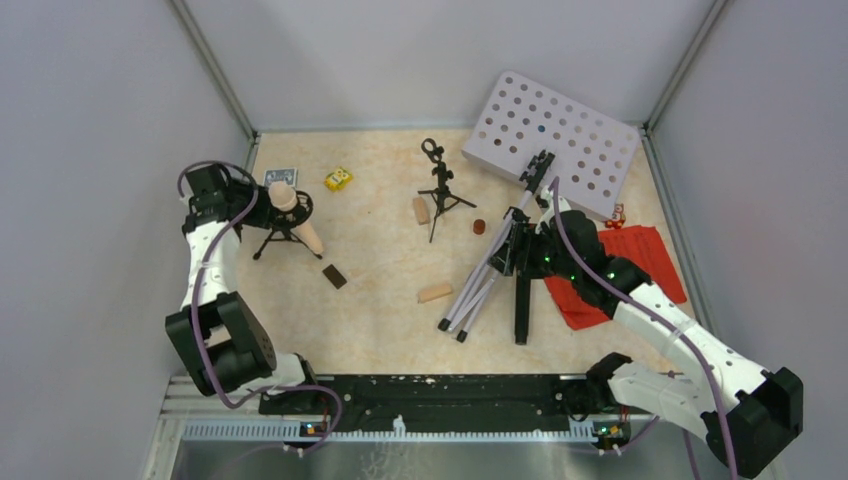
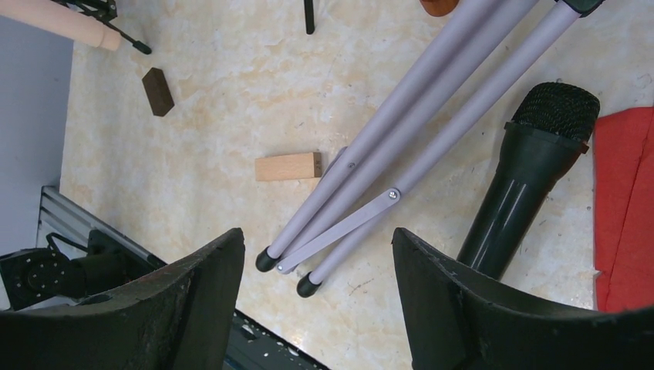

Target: Pack up the instrument practice props

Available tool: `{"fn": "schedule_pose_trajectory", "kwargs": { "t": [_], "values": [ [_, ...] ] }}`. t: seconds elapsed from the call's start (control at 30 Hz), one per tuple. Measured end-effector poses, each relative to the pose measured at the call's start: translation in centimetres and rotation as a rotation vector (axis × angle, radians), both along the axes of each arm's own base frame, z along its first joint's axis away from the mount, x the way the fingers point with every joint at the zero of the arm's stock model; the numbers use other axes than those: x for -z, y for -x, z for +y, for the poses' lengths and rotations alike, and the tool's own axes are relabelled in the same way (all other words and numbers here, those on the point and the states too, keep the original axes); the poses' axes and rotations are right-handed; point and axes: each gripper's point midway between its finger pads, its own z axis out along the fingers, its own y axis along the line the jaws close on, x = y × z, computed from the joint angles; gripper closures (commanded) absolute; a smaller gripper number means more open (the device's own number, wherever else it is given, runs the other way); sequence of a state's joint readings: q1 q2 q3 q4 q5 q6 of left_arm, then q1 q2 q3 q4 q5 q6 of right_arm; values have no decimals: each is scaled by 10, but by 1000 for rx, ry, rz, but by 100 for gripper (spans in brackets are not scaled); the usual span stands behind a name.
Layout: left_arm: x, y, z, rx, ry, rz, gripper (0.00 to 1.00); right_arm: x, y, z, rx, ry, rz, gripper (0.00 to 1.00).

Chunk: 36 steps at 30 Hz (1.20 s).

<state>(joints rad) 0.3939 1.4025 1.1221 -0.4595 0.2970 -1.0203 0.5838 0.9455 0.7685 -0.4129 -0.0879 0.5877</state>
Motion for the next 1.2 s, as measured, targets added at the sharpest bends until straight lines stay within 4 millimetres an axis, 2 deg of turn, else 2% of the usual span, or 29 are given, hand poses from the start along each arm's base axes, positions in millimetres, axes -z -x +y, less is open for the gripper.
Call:
{"fn": "schedule_pose_trajectory", "kwargs": {
  "t": [0.17,0.33,0.4,0.57,0.6,0.7,0.8,0.93,1.2],
  "values": [
    [-1,-2,-7,17,27,-43,82,0,0,0,1,0,-1,31],
    [-4,-8,-26,57,54,-70,85,0,0,0,1,0,0,31],
    [-7,-13,-45,93,63,-81,85,0,0,0,2,-1,0,31],
    [-9,-24,-118,249,101,-102,85,0,0,0,5,-5,5,31],
    [0,-20,-133,269,121,-61,85,0,0,0,8,-4,5,31],
    [16,-17,-158,312,145,-6,86,2,0,-2,13,2,10,31],
    [22,-17,-167,325,158,13,87,3,1,-3,19,10,16,31],
    [22,-18,-169,318,160,11,88,3,2,-4,22,9,17,31],
    [15,-20,-175,332,188,-13,100,2,2,-4,25,5,16,31]
  ]
}}
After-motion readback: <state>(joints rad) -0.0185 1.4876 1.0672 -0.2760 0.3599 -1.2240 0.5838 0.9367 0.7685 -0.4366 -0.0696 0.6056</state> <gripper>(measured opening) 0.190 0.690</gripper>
